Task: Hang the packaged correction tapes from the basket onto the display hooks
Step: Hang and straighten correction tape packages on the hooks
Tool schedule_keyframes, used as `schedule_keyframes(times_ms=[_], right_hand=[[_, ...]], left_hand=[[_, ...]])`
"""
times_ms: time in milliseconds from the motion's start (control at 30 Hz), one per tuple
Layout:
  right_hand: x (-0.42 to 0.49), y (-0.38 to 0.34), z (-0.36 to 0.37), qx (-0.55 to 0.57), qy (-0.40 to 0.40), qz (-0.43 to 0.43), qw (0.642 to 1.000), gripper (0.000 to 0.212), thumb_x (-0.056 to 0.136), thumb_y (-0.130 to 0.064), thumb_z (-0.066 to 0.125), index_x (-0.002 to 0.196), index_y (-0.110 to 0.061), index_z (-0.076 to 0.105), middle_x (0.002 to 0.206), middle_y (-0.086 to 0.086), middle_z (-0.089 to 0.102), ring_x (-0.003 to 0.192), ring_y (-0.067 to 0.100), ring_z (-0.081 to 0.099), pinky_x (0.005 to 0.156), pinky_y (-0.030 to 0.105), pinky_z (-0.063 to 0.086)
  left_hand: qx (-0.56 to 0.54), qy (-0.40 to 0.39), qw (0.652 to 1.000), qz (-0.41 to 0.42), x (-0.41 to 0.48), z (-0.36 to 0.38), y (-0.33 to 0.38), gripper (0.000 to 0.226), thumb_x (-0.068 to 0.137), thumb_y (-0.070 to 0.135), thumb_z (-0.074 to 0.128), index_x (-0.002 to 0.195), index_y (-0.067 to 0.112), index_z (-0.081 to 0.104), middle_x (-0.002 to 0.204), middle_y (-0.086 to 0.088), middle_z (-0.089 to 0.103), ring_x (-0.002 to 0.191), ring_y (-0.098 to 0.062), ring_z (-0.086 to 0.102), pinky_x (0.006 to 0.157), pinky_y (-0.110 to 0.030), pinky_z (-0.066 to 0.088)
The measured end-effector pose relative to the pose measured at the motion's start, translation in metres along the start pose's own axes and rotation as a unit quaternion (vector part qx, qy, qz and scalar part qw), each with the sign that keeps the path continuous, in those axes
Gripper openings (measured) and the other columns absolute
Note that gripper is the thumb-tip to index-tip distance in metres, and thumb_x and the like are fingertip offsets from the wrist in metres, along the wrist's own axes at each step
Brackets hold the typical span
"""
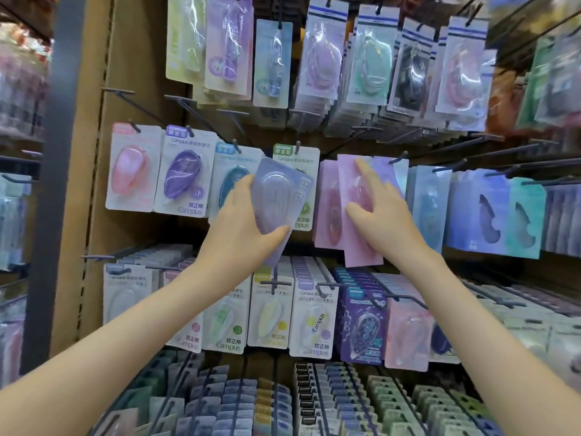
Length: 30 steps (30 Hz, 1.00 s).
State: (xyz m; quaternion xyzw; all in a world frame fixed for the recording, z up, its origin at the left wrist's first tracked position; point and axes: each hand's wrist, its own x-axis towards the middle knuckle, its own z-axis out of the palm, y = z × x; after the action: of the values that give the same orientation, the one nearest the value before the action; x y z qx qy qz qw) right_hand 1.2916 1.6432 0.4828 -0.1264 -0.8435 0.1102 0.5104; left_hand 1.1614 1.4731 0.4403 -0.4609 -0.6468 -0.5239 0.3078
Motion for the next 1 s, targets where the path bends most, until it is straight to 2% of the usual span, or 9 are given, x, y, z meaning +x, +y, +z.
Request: schedule_keyframes(times_ms=[233, 333, 433, 500, 633, 733, 867, 933, 1000], right_hand=[[0.010, -0.002, -0.004, -0.053, 0.007, -0.019, 0.998, 0.068, 0.091, -0.030, 0.046, 0.150, -0.041, 0.016, 0.118, 0.005, 0.049, 0.090, 0.021, 0.050, 0.078, 0.033, 0.037], [0.001, 0.001, 0.001, -0.116, 0.019, -0.036, 0.992, 0.068, 0.092, -0.033, 0.046, 0.150, -0.043, 0.012, 0.112, 0.006, 0.048, 0.096, 0.028, 0.052, 0.077, 0.037, 0.041], [-0.003, 0.002, 0.005, -0.085, 0.036, -0.018, 0.996, 0.069, 0.091, -0.032, 0.047, 0.150, -0.041, 0.011, 0.107, 0.004, 0.046, 0.087, 0.023, 0.052, 0.076, 0.035, 0.040], [-0.001, 0.002, 0.006, -0.070, 0.040, -0.009, 0.997, 0.070, 0.091, -0.031, 0.048, 0.151, -0.040, 0.012, 0.107, 0.003, 0.046, 0.081, 0.019, 0.049, 0.074, 0.033, 0.037], [0.007, -0.003, -0.002, -0.076, 0.021, -0.022, 0.997, 0.067, 0.090, -0.029, 0.049, 0.149, -0.038, 0.018, 0.106, 0.005, 0.051, 0.084, 0.021, 0.051, 0.072, 0.033, 0.036], [0.012, -0.008, -0.011, -0.097, -0.001, -0.030, 0.995, 0.064, 0.090, -0.027, 0.049, 0.148, -0.035, 0.023, 0.095, 0.005, 0.054, 0.081, 0.023, 0.050, 0.069, 0.034, 0.037], [0.012, -0.008, -0.013, -0.073, -0.015, -0.029, 0.997, 0.059, 0.090, -0.025, 0.047, 0.145, -0.035, 0.027, 0.073, -0.001, 0.049, 0.063, 0.011, 0.045, 0.058, 0.030, 0.034], [0.009, -0.004, -0.010, -0.058, -0.023, -0.027, 0.998, 0.061, 0.091, -0.025, 0.046, 0.147, -0.037, 0.024, 0.082, 0.002, 0.053, 0.066, 0.012, 0.047, 0.058, 0.028, 0.036], [0.006, 0.001, -0.008, -0.053, -0.031, -0.024, 0.998, 0.066, 0.091, -0.028, 0.046, 0.149, -0.041, 0.017, 0.107, 0.005, 0.055, 0.080, 0.020, 0.055, 0.068, 0.031, 0.040]], left_hand=[[0.005, 0.012, 1.000, 0.008, 0.004, 0.000, -0.004, 0.077, 0.078, 0.032, 0.074, 0.141, 0.023, 0.031, 0.131, 0.004, 0.048, 0.117, -0.013, 0.049, 0.091, -0.030, 0.043], [0.019, 0.007, 1.000, 0.016, 0.004, -0.002, -0.008, 0.076, 0.078, 0.031, 0.073, 0.140, 0.022, 0.031, 0.129, 0.004, 0.049, 0.116, -0.013, 0.049, 0.092, -0.030, 0.044], [0.051, -0.015, 0.998, 0.040, 0.003, -0.005, -0.008, 0.071, 0.079, 0.027, 0.072, 0.139, 0.019, 0.033, 0.128, 0.003, 0.050, 0.117, -0.015, 0.048, 0.090, -0.028, 0.042], [0.069, -0.017, 0.996, 0.052, 0.003, -0.007, -0.009, 0.071, 0.080, 0.026, 0.071, 0.139, 0.018, 0.033, 0.127, -0.001, 0.050, 0.116, -0.018, 0.049, 0.091, -0.032, 0.043], [0.119, -0.020, 0.991, 0.062, 0.002, -0.007, -0.012, 0.078, 0.080, 0.028, 0.071, 0.144, 0.015, 0.028, 0.131, -0.005, 0.048, 0.119, -0.023, 0.048, 0.094, -0.040, 0.045], [0.165, -0.024, 0.983, 0.071, 0.000, -0.006, -0.013, 0.084, 0.081, 0.030, 0.070, 0.148, 0.011, 0.022, 0.134, -0.009, 0.046, 0.120, -0.026, 0.048, 0.093, -0.042, 0.046], [0.179, -0.010, 0.980, 0.081, 0.001, -0.008, -0.013, 0.084, 0.083, 0.032, 0.070, 0.148, 0.010, 0.021, 0.131, -0.011, 0.047, 0.117, -0.027, 0.049, 0.089, -0.038, 0.045], [0.181, -0.008, 0.980, 0.085, 0.002, -0.009, -0.013, 0.084, 0.083, 0.032, 0.070, 0.148, 0.011, 0.022, 0.129, -0.012, 0.048, 0.116, -0.028, 0.049, 0.089, -0.039, 0.045], [0.184, -0.006, 0.979, 0.088, 0.003, -0.009, -0.013, 0.084, 0.082, 0.032, 0.070, 0.148, 0.011, 0.022, 0.129, -0.012, 0.047, 0.116, -0.028, 0.049, 0.089, -0.040, 0.046]])
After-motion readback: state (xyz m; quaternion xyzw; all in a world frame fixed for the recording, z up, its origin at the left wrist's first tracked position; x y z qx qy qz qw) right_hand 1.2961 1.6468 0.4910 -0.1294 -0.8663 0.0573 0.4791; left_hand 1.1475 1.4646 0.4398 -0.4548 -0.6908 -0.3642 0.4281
